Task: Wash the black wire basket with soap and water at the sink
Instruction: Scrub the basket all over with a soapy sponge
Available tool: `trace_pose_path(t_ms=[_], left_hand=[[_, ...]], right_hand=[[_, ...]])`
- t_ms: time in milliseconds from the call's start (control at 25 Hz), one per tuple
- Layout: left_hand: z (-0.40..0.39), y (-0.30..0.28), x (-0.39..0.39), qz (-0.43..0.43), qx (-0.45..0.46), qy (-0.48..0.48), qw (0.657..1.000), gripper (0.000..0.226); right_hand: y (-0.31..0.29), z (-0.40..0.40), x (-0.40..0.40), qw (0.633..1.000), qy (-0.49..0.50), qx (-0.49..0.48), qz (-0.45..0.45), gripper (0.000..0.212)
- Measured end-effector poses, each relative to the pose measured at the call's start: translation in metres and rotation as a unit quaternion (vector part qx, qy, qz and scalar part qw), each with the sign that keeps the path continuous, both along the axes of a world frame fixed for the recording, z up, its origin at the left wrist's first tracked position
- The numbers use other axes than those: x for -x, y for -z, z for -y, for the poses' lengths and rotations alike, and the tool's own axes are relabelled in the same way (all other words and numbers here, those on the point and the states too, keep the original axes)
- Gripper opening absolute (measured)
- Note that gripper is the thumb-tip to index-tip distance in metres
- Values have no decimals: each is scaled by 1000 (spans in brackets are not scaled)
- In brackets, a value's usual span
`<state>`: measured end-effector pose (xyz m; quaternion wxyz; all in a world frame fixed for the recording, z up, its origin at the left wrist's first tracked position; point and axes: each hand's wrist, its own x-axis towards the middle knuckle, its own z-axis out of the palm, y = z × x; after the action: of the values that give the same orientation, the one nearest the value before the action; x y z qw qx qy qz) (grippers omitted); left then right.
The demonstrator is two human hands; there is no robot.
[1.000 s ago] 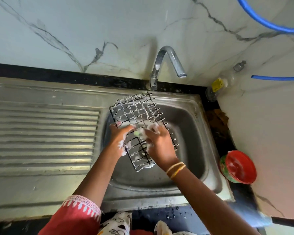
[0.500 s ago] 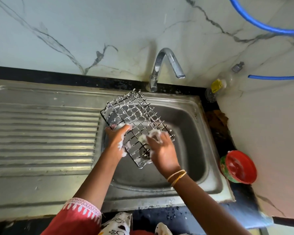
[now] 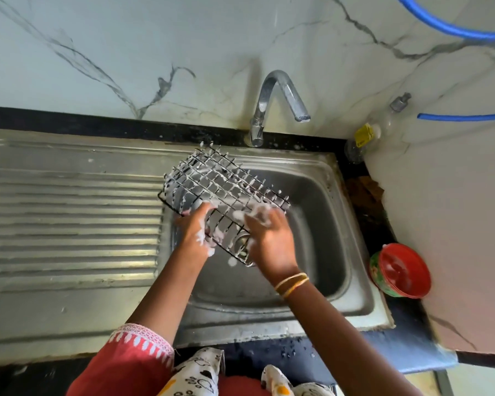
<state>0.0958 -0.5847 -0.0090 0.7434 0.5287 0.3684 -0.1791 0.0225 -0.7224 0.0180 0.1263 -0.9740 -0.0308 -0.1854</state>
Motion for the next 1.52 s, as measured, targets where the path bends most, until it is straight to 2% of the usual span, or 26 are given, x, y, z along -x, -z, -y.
trace_pose_path(t_ms=[40,120,160,240,320,400,480,560,640,720,800,920,1000,1040,1160,1240,1320,1400,1520], left_hand=[[-4,0,-3,-6,-9,-8,1000,83],[-6,-2,-7,-2,0,2,1000,68],[-4,-4,-7,8,11,11,1000,58],[-1,-15,-6,25,48,9,999,43],[-2,-19,-7,31,80,-9,996,44],[-2,-21,-7,37,65,-12,997,33],[4,-26,-1,29,41,-5,999,19],[10,-33,4,3,64,1,998,21],[12,-31,8,-11,95,-9,995,23],[11,-27,8,8,87,-15,996,21],[15,-26,5,0,86,-31,996,35],[21,-20,4,-17,63,-18,998,95],[23,-6,12,10,64,14,998,108],[22,-4,17,26,82,38,996,102],[23,-5,21,47,187,54,980,51],[21,-9,14,10,153,49,987,40],[17,-15,8,-24,107,31,993,27],[15,-25,5,-14,104,27,994,23],[19,-37,7,1,99,13,995,19]], right_hand=[[3,23,-2,999,40,-10,-2,50],[4,52,-14,980,174,-91,-34,44],[2,51,-19,961,230,-145,-56,40],[-2,35,-18,935,282,-208,-52,30],[-8,32,-9,927,291,-236,-5,20],[-20,50,-11,913,311,-262,32,16],[-30,60,-26,900,329,-285,5,20],[-31,46,-34,911,317,-264,-17,22],[-29,26,-30,924,308,-226,21,24],[-29,20,-25,934,290,-202,56,28],[-30,17,-21,944,265,-184,68,27],[-29,-8,-15,976,194,-92,37,36],[-27,-30,-15,988,142,-56,-10,32],[-27,-38,-16,991,119,-52,-26,32],[-22,-35,-14,998,40,1,-39,37],[-20,-8,-9,997,67,23,-32,37],[-22,22,-6,987,153,-35,-19,28],[-23,33,-7,969,213,-127,-11,21],[-17,19,-4,965,207,-159,27,33]])
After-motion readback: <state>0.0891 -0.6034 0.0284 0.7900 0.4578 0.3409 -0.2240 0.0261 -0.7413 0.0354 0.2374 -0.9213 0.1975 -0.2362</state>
